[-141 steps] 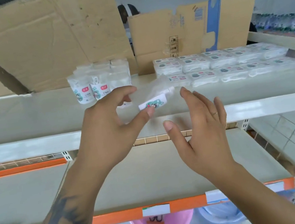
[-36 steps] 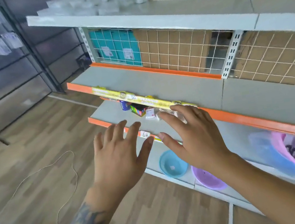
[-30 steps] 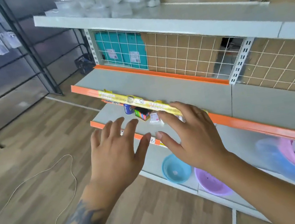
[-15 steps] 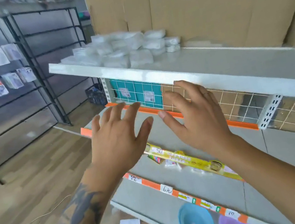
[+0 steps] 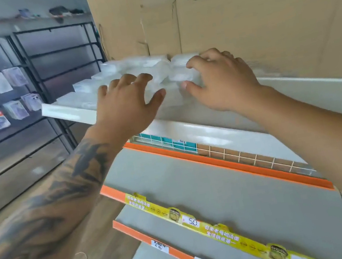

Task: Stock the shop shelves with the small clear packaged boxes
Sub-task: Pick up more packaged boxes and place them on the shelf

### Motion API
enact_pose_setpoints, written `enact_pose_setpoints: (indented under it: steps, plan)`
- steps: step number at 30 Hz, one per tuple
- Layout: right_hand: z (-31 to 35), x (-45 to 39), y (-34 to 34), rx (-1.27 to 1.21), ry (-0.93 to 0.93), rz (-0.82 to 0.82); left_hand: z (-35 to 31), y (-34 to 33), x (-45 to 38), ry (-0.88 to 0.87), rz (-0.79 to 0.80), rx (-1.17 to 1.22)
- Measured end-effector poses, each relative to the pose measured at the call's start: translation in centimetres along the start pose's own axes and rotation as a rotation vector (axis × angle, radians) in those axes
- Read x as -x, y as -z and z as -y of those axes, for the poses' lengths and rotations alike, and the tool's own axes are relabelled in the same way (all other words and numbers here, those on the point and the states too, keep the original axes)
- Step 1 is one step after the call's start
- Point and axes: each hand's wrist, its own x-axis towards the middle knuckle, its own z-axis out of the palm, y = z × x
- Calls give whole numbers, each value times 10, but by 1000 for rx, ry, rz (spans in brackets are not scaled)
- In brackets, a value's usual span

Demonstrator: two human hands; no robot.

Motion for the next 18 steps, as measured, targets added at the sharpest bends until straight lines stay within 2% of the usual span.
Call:
enact_pose_setpoints:
  steps: [4,10,18]
  plan:
    - [-8,-46,-13,101,13,120,17,-14,-40,20,86,-74]
    - [-13,-89,-53,107,-63,332,26,-30,-62,49,206,-62]
    - [-16,-106,-68,26,-108,344,37,-37,-80,73,245,129]
